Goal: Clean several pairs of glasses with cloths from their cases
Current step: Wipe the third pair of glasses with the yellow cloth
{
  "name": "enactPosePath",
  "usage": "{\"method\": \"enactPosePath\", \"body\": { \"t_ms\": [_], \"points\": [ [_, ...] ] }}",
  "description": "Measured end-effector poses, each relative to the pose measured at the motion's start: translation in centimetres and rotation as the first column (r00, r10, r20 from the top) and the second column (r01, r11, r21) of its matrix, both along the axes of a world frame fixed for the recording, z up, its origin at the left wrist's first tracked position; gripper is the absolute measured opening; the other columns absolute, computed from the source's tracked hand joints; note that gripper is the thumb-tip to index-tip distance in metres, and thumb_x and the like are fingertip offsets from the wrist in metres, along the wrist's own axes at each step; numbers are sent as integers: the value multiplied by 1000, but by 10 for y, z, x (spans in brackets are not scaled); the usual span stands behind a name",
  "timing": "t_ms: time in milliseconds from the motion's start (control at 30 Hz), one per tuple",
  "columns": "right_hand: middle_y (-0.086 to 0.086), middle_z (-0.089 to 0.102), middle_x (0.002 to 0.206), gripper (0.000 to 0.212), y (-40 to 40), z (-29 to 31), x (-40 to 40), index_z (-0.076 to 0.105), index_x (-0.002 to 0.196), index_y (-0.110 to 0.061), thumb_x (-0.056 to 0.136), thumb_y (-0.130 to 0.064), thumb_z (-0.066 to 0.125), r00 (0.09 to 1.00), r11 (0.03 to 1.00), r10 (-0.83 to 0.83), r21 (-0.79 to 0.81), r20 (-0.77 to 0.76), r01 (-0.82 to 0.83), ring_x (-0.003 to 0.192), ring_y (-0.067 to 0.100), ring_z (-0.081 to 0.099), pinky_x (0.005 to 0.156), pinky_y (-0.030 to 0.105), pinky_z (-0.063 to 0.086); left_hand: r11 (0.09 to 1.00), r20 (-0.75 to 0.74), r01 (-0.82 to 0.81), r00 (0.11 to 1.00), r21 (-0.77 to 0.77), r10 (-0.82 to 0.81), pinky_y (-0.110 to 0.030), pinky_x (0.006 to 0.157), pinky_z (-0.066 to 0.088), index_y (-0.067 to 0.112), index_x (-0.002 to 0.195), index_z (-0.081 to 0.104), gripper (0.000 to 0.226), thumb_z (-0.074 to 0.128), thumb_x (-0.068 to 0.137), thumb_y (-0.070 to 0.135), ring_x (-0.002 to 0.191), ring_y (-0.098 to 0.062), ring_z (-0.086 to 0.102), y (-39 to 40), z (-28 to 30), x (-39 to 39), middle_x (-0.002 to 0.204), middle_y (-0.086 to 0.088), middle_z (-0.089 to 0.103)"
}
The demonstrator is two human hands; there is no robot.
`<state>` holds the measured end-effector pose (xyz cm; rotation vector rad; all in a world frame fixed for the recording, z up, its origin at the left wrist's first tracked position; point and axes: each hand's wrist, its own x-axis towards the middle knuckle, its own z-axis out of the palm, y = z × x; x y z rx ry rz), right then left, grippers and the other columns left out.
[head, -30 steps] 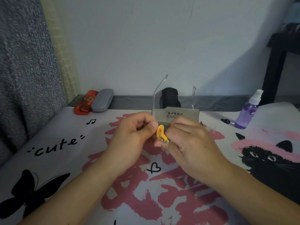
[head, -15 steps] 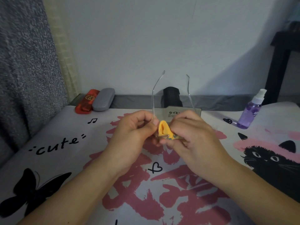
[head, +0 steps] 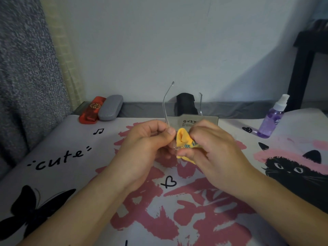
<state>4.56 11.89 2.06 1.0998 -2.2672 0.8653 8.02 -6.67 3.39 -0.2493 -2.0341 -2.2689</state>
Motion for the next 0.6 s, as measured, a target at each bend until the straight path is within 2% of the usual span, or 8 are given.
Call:
{"method": "enactPosePath", "body": {
  "t_ms": [167,267,367,433,500,533,567,600],
  "points": [
    [4,62,78,45,2,6,-1,71,79,-4,97,-42,57,1000,997,22,-76,4,-21,74,18,60,64,35,46,1000,-43,-16,999,-19,15,-26,59,47,11,76,68,11,69,87,14,65,-20,58,-11,7,2,70,-9,63],
    [4,67,76,35,5,9,1,75,85,-7,98,-36,60,1000,995,16,-95,-20,-17,71,19,63,61,37,49,994,-63,-71,996,-80,66,-29,60,46,10,79,67,18,60,95,6,65,-19,57,-12,5,1,70,-9,63],
    [-12,71,80,15,14,20,10,74,90,-28,97,-27,61,998,970,-63,-236,8,63,75,1,66,62,13,48,931,-160,-242,966,-274,204,-33,64,50,19,85,70,23,56,101,12,65,-16,59,-23,0,-5,70,-1,65],
    [-22,70,77,22,31,25,0,70,81,-42,97,-29,64,960,829,-253,-484,123,280,71,-5,65,63,9,48,855,-253,-396,912,-336,323,-33,69,53,27,88,69,22,56,102,17,67,-11,61,-39,-2,-12,73,4,67],
    [1,72,77,27,51,26,-20,72,83,-23,97,-44,62,898,611,-334,-661,285,436,72,21,69,69,39,59,817,-328,-456,878,-352,349,-26,72,53,30,94,67,20,54,103,18,71,-6,62,-50,-3,-17,78,8,67],
    [17,70,81,39,56,26,-28,70,89,-13,97,-49,59,872,582,-338,-650,353,489,74,35,67,67,48,57,814,-352,-455,875,-361,333,-23,74,53,30,97,67,19,54,103,17,74,-5,62,-51,-4,-18,81,10,67],
    [26,66,84,45,58,26,-34,67,92,-6,99,-50,56,846,596,-339,-602,412,531,74,37,64,67,47,55,819,-375,-440,876,-369,302,-22,76,53,29,99,67,19,54,103,17,77,-6,63,-51,-4,-18,83,10,67],
    [29,61,83,47,57,24,-37,66,91,-2,101,-47,54,813,638,-354,-517,462,571,72,32,59,66,37,48,826,-403,-418,878,-379,259,-23,77,53,28,100,67,18,54,103,16,80,-8,64,-49,-6,-18,85,9,67]
  ]
}}
